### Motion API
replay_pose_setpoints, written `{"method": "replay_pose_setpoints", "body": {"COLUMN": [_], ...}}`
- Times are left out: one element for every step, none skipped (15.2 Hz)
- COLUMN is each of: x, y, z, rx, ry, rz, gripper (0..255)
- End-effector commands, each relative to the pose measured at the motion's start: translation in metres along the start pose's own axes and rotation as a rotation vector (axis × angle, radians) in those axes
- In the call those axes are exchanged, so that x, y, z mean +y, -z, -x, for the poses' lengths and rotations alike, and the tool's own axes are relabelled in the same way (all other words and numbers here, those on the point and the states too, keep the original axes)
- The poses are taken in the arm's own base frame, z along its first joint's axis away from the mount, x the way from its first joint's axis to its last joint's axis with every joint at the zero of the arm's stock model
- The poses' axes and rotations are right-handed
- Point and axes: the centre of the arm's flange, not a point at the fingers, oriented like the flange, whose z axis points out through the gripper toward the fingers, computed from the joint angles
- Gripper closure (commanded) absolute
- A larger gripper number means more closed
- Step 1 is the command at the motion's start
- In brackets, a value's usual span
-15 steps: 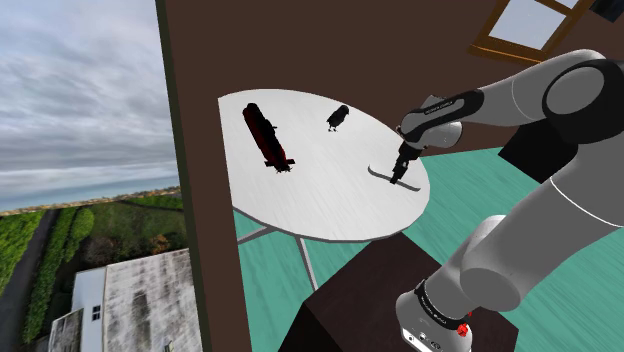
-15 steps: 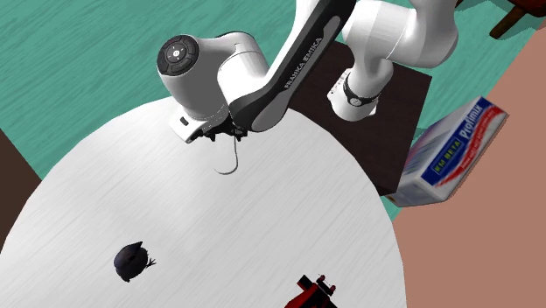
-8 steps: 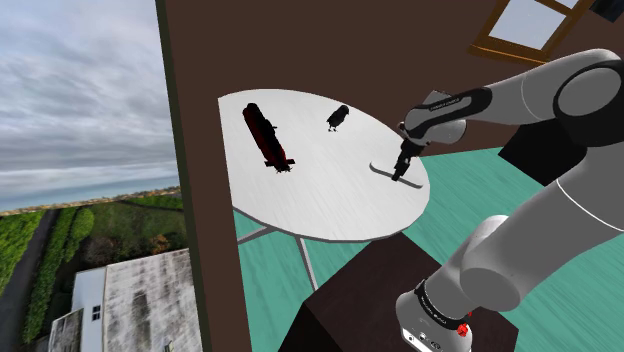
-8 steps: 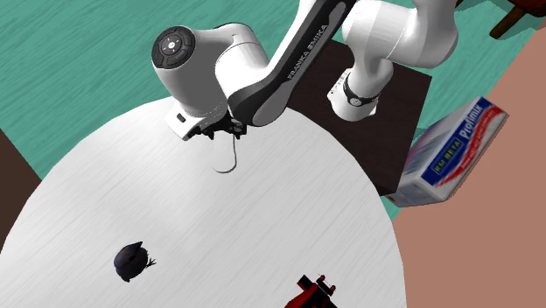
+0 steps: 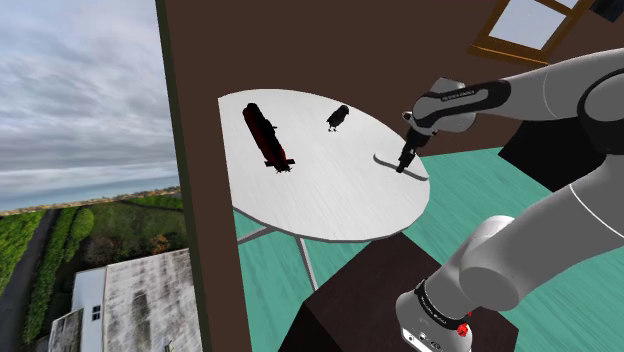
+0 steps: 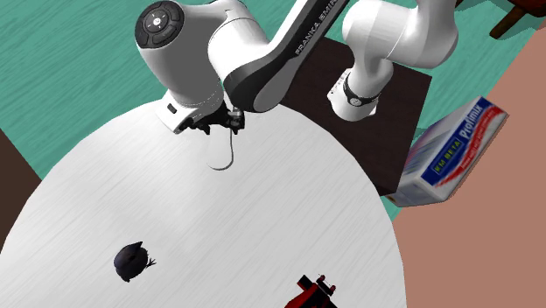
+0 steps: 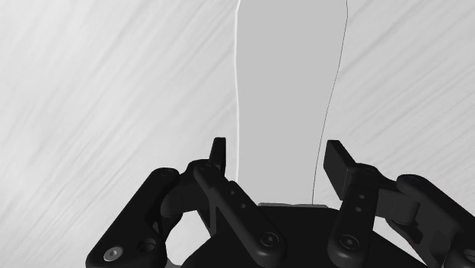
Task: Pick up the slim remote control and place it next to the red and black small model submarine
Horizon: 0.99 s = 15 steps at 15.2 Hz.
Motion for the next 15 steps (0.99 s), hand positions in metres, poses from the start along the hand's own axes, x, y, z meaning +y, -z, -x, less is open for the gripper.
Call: {"method": "replay_pose_setpoints", "body": {"x": [-0.001, -0.001, -0.001, -0.001, -0.001, -0.001, -0.001, -0.001, -0.001, -0.002, -0.002, -0.002, -0.002, -0.002, -0.002], "y": [0.011, 0.016, 0.022, 0.027, 0.032, 0.037, 0.043, 0.048, 0.053, 0.059, 0.064, 0.069, 0.074, 0.08, 0.085], "z": [0.001, 0.001, 0.001, 0.001, 0.001, 0.001, 0.001, 0.001, 0.001, 0.001, 0.001, 0.001, 0.001, 0.001, 0.001], "rx": [0.0, 0.0, 0.0, 0.0, 0.0, 0.0, 0.0, 0.0, 0.0, 0.0, 0.0, 0.0, 0.0, 0.0, 0.0], "ry": [0.0, 0.0, 0.0, 0.0, 0.0, 0.0, 0.0, 0.0, 0.0, 0.0, 0.0, 0.0, 0.0, 0.0, 0.0], "rz": [0.0, 0.0, 0.0, 0.0, 0.0, 0.0, 0.0, 0.0, 0.0, 0.0, 0.0, 0.0, 0.0, 0.0, 0.0], "gripper": [255, 255, 255, 255, 255, 255, 255, 255, 255, 255, 255, 255, 255, 255, 255]}}
